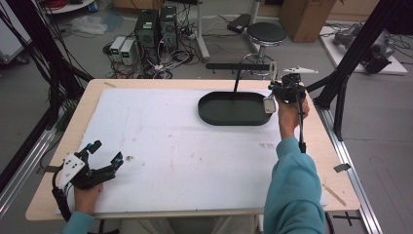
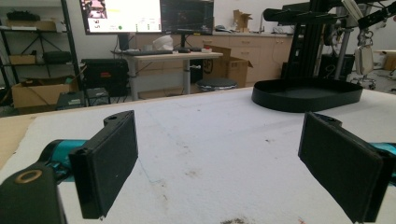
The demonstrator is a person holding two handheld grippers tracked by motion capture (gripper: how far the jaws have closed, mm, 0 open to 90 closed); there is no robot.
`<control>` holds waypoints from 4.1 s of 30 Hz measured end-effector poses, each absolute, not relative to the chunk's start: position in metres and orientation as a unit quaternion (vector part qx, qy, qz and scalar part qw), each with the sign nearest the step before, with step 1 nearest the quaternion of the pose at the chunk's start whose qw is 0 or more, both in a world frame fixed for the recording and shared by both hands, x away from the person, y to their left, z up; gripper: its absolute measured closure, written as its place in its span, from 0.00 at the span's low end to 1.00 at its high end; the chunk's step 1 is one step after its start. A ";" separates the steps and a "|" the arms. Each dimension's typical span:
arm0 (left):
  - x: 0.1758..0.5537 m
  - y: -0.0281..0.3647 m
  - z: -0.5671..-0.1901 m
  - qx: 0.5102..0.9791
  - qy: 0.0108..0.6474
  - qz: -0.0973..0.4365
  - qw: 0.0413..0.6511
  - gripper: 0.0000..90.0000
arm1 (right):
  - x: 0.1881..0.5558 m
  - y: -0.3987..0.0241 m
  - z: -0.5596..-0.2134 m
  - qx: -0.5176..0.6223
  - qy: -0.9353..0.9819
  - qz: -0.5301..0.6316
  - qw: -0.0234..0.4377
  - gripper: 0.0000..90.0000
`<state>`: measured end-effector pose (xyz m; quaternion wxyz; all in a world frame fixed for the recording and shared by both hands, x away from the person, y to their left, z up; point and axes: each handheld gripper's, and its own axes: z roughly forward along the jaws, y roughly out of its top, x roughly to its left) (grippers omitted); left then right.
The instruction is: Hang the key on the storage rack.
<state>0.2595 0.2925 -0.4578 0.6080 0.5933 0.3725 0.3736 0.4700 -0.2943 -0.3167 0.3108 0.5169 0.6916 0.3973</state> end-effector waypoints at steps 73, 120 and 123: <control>0.259 0.292 -0.458 0.593 0.370 0.375 0.609 0.14 | 0.501 -0.297 -0.365 0.544 0.681 0.421 0.251 0.55; 0.258 0.292 -0.458 0.594 0.366 0.379 0.608 0.14 | 0.304 -0.300 -0.429 0.285 0.695 0.590 0.295 0.01; 0.258 0.292 -0.458 0.594 0.366 0.379 0.608 0.14 | 0.300 -0.303 -0.437 0.279 0.688 0.604 0.289 0.01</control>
